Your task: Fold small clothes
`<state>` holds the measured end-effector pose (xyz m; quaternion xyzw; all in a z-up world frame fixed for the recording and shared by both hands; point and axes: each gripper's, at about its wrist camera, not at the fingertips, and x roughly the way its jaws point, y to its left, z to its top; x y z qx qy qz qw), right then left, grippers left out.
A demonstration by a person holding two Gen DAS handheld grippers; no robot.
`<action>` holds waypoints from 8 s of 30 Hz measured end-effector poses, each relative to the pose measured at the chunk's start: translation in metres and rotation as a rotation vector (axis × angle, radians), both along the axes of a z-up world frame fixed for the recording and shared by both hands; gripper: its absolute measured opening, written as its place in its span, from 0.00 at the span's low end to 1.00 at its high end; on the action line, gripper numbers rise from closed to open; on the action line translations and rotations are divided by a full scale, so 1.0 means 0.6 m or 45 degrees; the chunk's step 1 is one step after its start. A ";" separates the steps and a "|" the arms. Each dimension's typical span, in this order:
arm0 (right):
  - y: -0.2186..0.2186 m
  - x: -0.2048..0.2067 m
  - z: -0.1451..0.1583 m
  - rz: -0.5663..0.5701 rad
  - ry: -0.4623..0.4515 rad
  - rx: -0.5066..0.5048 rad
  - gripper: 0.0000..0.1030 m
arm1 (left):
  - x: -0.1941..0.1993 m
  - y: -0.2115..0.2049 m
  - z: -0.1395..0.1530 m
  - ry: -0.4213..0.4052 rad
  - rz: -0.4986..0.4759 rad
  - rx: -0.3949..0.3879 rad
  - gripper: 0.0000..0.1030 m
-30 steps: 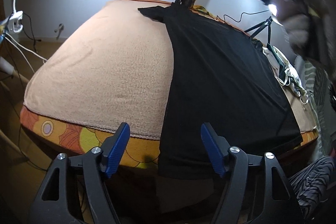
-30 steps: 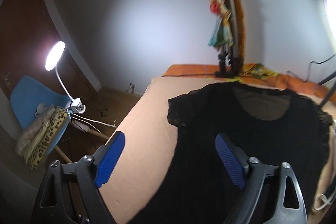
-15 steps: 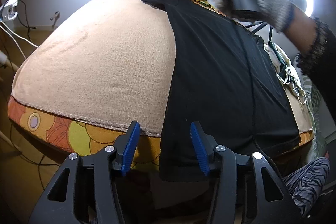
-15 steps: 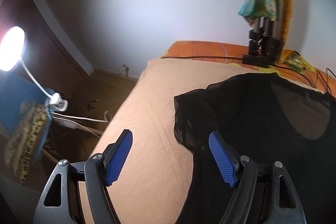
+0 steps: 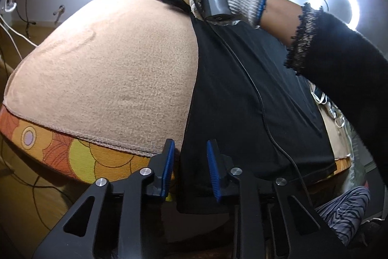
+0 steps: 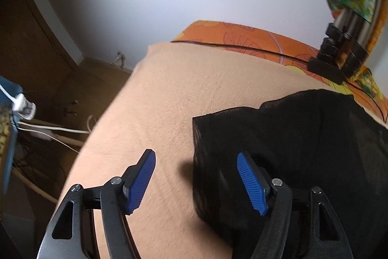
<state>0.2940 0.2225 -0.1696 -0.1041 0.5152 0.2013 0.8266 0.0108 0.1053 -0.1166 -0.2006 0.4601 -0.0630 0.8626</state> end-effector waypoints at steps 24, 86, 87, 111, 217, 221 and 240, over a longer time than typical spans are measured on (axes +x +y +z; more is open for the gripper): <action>-0.036 0.036 0.027 0.048 -0.085 -0.124 0.00 | 0.005 -0.013 -0.002 -0.021 -0.036 -0.103 0.02; -0.483 -0.032 0.244 -0.270 -0.333 0.022 0.51 | 0.012 -0.178 0.053 -0.049 -0.572 -0.152 0.29; -0.494 -0.045 0.258 -0.269 -0.349 0.029 0.51 | 0.010 -0.177 0.052 -0.040 -0.582 -0.187 0.29; -0.695 -0.374 0.358 -0.317 -0.479 0.238 0.58 | -0.060 -0.137 0.078 -0.225 -0.437 0.062 0.30; -0.787 0.028 0.091 -0.580 0.052 0.050 0.49 | 0.042 -0.453 0.034 -0.272 -0.586 -0.228 0.03; -0.781 0.030 0.092 -0.569 0.075 0.072 0.11 | 0.041 -0.448 0.032 -0.273 -0.570 -0.232 0.03; -0.599 0.017 0.182 -0.382 -0.134 -0.174 0.00 | 0.005 -0.360 0.021 -0.261 -0.373 -0.317 0.03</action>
